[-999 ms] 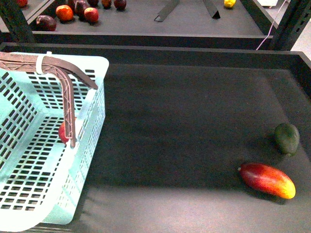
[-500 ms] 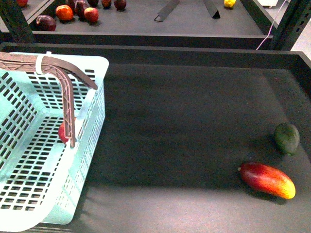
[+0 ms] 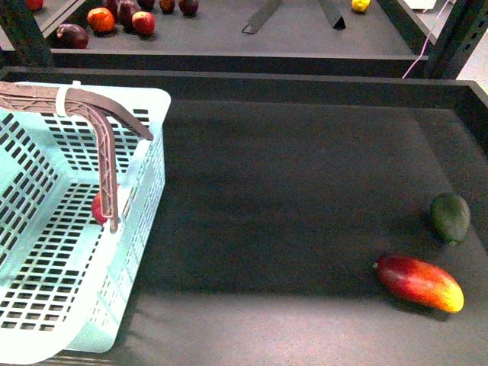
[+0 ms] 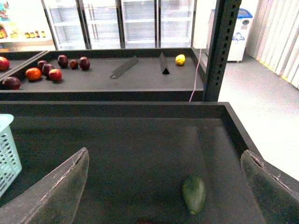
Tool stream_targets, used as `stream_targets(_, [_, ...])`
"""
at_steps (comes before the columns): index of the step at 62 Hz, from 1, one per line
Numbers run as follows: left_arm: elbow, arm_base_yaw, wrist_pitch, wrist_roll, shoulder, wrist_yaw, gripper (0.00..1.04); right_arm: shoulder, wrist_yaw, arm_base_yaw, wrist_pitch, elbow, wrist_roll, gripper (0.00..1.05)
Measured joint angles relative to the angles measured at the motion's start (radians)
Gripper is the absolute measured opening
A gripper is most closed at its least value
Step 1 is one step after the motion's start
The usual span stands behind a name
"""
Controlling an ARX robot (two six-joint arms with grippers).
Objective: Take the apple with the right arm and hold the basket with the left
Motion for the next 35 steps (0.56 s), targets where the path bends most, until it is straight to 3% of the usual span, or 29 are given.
stream_targets(35, [0.000, 0.000, 0.000, 0.000, 0.000, 0.000, 0.98, 0.000, 0.000, 0.000, 0.000, 0.000, 0.000, 0.96])
